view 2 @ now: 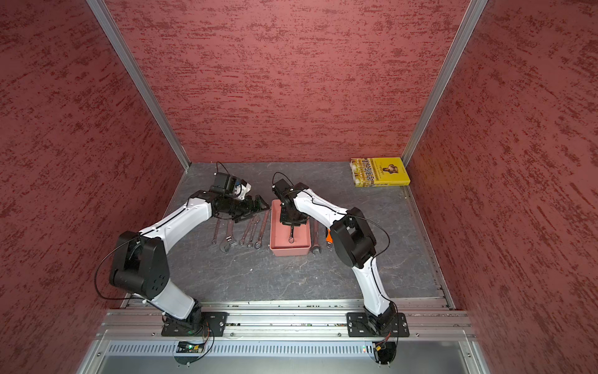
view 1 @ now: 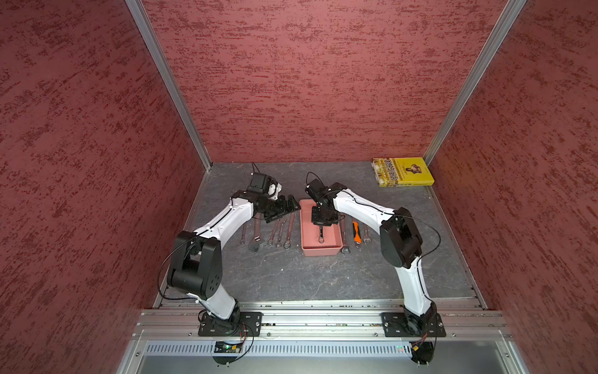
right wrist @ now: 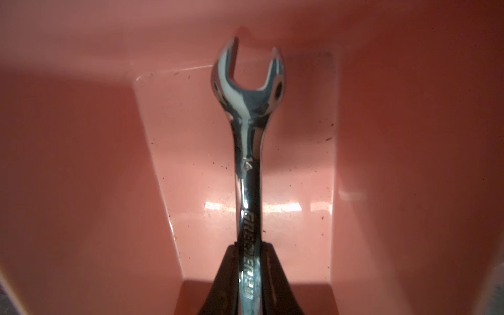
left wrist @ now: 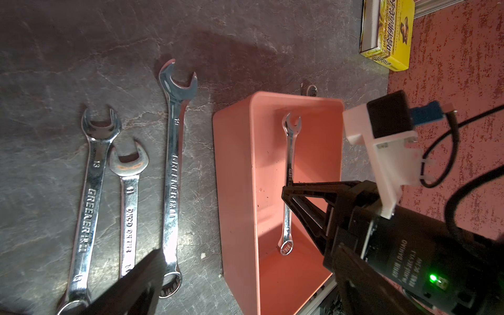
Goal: Take out the wrench from the storage box
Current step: Pick up the wrench from the storage box, then place the wrench at the center of the board.
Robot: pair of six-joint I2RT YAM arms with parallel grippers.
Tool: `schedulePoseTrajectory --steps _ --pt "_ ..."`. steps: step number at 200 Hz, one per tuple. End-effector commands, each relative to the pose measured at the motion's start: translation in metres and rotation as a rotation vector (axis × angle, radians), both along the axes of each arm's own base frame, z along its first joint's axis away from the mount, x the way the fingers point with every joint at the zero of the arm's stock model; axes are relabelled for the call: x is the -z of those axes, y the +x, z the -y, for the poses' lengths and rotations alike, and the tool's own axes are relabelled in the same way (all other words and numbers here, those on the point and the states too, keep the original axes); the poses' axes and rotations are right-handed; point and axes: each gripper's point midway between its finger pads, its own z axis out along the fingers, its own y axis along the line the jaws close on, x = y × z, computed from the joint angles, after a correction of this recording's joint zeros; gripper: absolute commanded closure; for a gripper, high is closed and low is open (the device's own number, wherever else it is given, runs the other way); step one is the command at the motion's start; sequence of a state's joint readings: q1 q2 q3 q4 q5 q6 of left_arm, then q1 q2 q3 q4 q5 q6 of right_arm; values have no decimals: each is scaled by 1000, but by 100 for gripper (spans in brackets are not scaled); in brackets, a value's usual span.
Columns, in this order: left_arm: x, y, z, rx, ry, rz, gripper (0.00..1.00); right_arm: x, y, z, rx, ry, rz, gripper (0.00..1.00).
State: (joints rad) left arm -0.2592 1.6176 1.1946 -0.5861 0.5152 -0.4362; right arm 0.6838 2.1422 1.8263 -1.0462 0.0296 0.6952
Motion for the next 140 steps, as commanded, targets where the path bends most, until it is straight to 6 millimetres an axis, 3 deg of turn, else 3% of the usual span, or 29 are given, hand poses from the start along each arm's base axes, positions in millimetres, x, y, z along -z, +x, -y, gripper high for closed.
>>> schedulePoseTrajectory --steps 1,25,71,114,140 --pt "6 0 1 20 8 -8 0 -37 4 11 -1 -29 84 98" --pt "7 0 3 24 6 -11 0 -53 1 24 5 -64 111 99" --pt "9 4 5 28 1 -16 0 -77 5 67 57 -103 147 99" --pt "7 7 5 32 5 -16 0 -76 10 117 94 -65 175 99" --pt "7 9 6 33 8 -24 0 -60 15 154 118 -62 157 99"
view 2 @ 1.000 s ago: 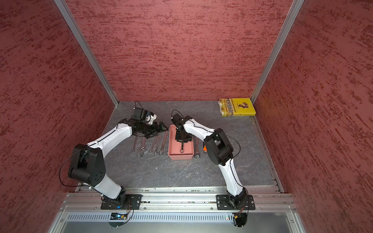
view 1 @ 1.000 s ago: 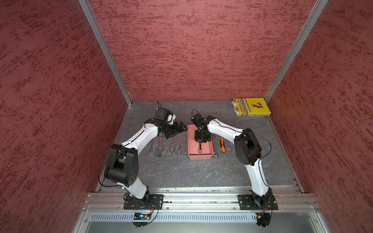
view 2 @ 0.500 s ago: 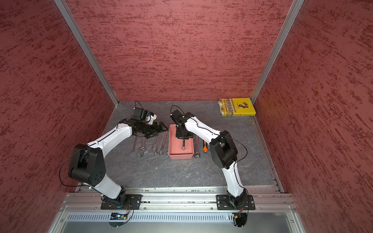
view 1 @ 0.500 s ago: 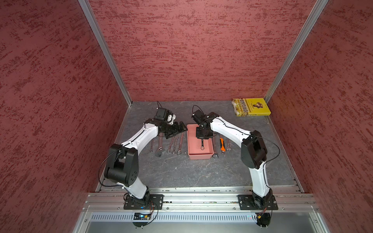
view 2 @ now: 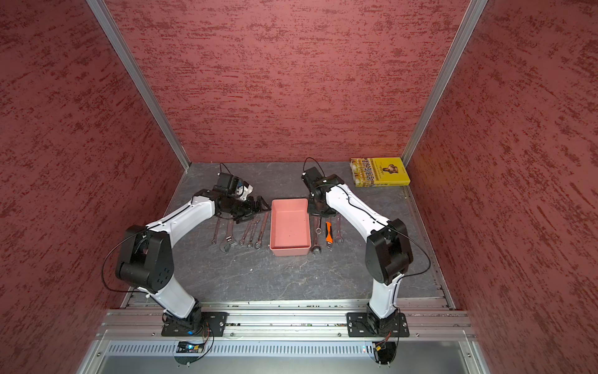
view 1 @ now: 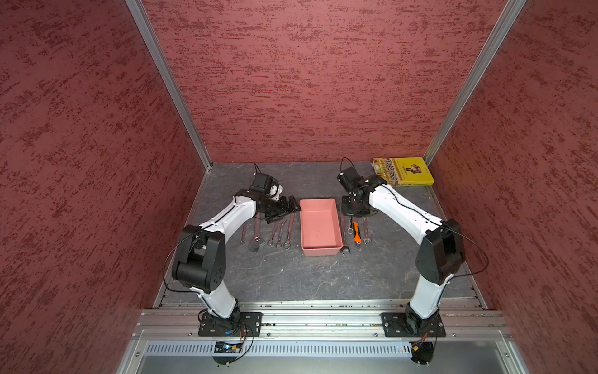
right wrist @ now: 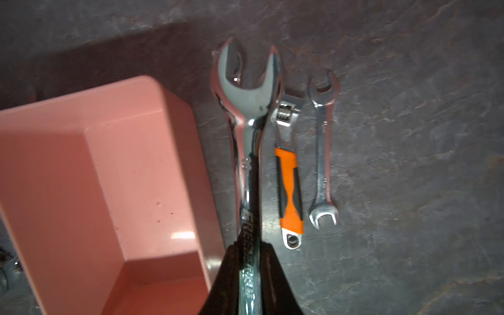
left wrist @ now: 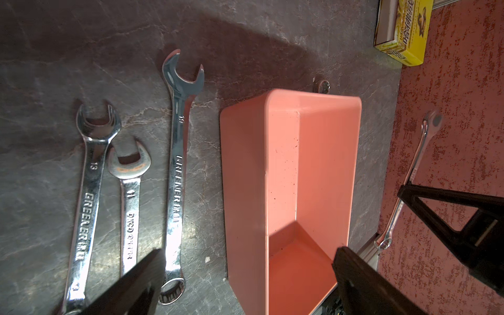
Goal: Take out the wrench from the storage box
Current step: Place the wrench at the center of the board, then reset both arms
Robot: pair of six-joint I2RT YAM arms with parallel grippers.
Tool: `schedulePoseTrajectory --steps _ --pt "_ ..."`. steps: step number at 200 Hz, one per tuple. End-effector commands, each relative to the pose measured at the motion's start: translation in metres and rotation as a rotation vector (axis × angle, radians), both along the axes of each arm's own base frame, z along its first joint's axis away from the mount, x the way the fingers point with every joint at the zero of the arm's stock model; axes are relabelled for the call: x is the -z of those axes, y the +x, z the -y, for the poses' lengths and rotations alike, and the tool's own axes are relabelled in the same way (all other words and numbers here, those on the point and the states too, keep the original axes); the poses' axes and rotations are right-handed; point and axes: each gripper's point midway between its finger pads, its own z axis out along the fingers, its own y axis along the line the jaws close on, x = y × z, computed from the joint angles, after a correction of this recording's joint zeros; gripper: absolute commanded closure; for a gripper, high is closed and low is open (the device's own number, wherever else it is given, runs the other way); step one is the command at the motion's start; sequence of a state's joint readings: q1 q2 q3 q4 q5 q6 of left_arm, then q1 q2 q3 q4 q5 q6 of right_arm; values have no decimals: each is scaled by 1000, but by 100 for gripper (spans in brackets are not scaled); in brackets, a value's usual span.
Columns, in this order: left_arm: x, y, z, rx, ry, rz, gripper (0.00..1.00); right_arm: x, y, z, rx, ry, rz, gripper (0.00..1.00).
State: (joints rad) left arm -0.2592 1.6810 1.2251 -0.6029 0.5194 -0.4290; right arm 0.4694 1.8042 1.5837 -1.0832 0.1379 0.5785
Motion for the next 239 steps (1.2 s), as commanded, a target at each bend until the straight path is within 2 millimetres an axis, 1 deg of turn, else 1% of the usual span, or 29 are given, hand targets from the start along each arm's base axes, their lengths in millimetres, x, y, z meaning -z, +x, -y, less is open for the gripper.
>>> schedulePoseTrajectory --steps 1,15,35,82,95,130,142,153,163,173,179,196,216,239 --pt "-7 4 4 25 -3 20 0 4 13 24 -10 21 45 99" --pt "-9 5 4 25 1 20 0 15 15 42 10 34 39 99" --pt "-9 5 3 24 10 17 0 33 18 61 3 28 28 99" --pt "-10 3 3 15 33 9 0 77 22 90 24 52 -32 99" --pt "-10 3 3 16 37 8 0 87 24 93 32 82 -52 98" --pt "-12 3 4 14 50 3 0 92 33 98 44 93 -47 94" --pt "-11 3 4 13 54 4 0 94 34 107 67 84 -56 92" --pt "-12 3 4 13 53 3 0 97 30 113 83 79 -74 91" --pt "-11 3 4 14 56 -1 0 98 25 117 95 70 -86 87" --pt "-11 3 4 13 55 0 0 99 18 119 112 77 -109 76" --pt "-11 2 5 14 54 1 0 100 13 120 121 75 -117 73" --pt "-8 0 6 18 56 -6 0 107 5 124 143 79 -120 72" --pt "-6 0 7 20 53 -8 0 116 5 121 140 102 -139 71" --pt "-5 -1 7 25 58 -13 0 125 1 126 158 96 -152 74"
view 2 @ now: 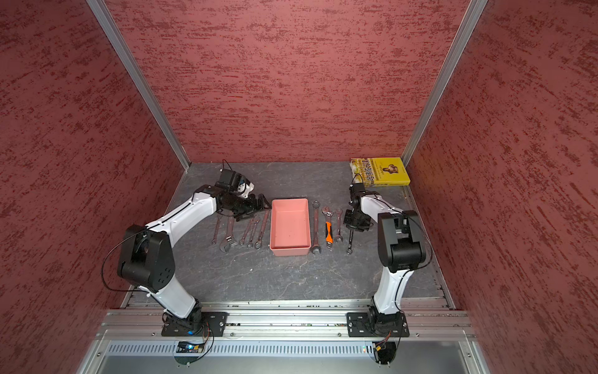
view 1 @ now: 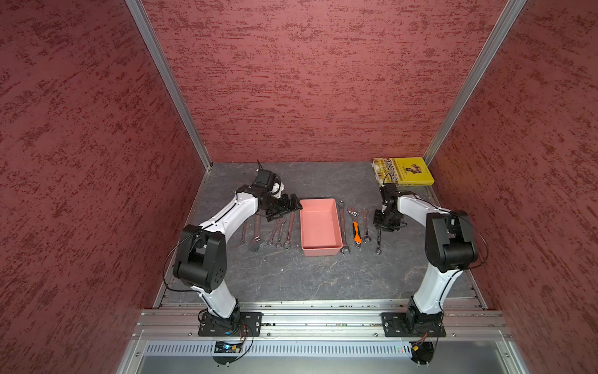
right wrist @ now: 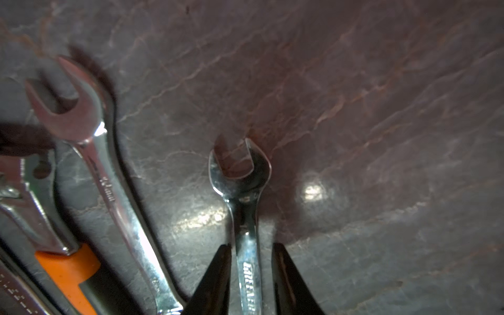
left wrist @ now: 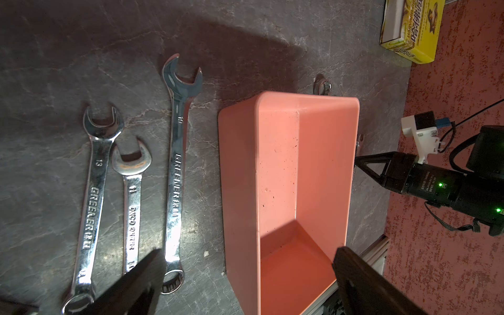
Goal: Take out the wrench from the storage box
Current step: Reset both arms
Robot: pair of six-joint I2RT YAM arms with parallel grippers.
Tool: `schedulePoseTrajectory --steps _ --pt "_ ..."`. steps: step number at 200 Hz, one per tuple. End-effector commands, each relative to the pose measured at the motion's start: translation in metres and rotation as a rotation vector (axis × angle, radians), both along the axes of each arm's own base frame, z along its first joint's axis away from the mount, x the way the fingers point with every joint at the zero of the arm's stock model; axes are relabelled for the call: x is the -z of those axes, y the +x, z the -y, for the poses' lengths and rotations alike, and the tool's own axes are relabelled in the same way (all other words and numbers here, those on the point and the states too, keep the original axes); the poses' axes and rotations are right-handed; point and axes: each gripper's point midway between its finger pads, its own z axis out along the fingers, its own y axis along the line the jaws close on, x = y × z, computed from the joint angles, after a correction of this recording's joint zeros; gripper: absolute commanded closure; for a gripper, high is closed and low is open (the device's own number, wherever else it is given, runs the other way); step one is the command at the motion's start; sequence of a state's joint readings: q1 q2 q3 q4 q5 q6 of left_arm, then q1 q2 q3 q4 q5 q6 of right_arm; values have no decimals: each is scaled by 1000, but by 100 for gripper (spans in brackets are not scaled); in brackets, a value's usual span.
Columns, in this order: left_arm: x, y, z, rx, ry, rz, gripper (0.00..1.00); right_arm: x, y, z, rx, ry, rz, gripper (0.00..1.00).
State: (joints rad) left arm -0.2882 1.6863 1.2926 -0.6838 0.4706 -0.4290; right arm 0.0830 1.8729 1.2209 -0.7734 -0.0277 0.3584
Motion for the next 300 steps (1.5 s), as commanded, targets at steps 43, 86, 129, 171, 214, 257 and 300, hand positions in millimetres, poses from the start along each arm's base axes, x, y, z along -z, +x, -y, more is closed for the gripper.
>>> schedulePoseTrajectory --steps 43,86,129,171,214,257,300 --pt "4 -3 1 24 18 -5 0 8 15 3 -20 6 18 85" --pt "-2 -3 -2 19 26 18 0 4 42 2 -85 -9 51 87" --pt "-2 -7 -4 13 34 24 0 6 55 -2 -147 -8 54 85" --pt "-7 -7 -13 2 59 53 0 -17 55 -1 -140 -6 91 62" --pt "-23 6 -72 -118 159 173 0 -88 60 0 -148 -10 297 42" --pt "-22 20 -191 -437 320 423 0 -132 54 40 -74 -92 624 7" --pt "-8 26 -237 -482 507 632 0 -156 36 88 77 -222 964 1"
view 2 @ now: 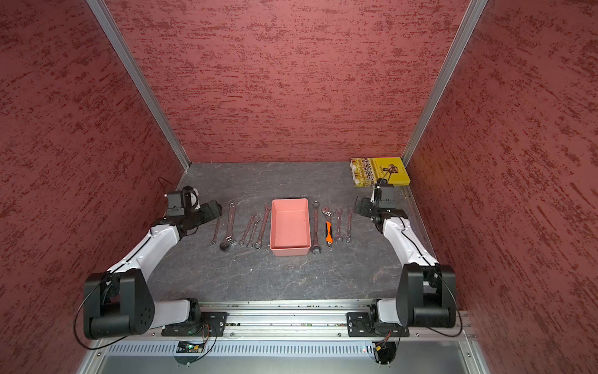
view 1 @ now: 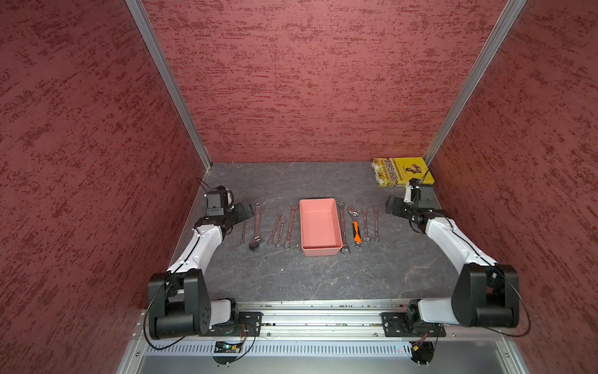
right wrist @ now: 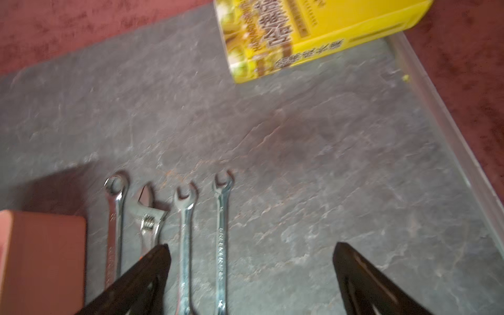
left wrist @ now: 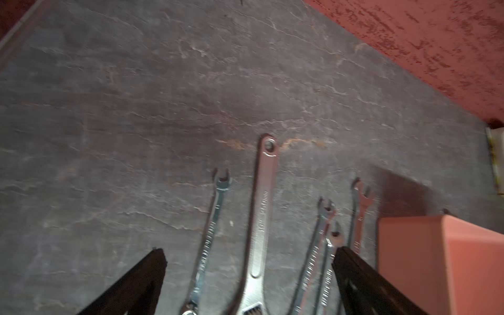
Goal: Take out the wrench from the storage box
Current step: Reset both arms
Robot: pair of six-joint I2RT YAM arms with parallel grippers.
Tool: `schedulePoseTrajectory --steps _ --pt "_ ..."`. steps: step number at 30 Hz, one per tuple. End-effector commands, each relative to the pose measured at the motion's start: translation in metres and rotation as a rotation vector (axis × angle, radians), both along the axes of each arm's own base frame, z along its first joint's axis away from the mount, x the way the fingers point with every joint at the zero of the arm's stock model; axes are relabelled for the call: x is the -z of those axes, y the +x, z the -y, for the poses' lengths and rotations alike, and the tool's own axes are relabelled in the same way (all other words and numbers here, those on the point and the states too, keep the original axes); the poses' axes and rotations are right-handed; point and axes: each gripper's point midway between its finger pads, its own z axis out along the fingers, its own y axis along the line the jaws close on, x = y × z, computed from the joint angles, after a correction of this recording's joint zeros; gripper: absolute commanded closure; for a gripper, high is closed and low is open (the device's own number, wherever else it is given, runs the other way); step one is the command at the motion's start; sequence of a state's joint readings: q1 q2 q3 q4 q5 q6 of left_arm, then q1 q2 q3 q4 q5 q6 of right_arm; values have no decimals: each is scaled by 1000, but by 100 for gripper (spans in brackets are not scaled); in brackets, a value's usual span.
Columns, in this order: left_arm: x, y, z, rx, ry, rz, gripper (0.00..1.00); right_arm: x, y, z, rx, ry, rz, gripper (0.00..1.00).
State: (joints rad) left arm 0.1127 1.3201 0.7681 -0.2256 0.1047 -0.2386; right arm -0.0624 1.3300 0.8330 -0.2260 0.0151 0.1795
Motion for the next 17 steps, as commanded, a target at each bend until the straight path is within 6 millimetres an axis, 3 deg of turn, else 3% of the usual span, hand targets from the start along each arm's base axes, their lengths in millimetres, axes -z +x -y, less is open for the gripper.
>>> schedulePoseTrajectory --steps 1,5,8,17 --pt "-25 26 -23 -12 185 212 0 -34 14 26 91 -75 270 2" --pt "-21 20 -31 -26 253 351 0 -24 6 40 150 -125 319 2" --pt "-5 14 -33 -21 266 351 0 -15 -2 39 143 -134 358 2" --pt "-5 27 -26 33 215 385 0 4 -13 33 99 -149 363 2"
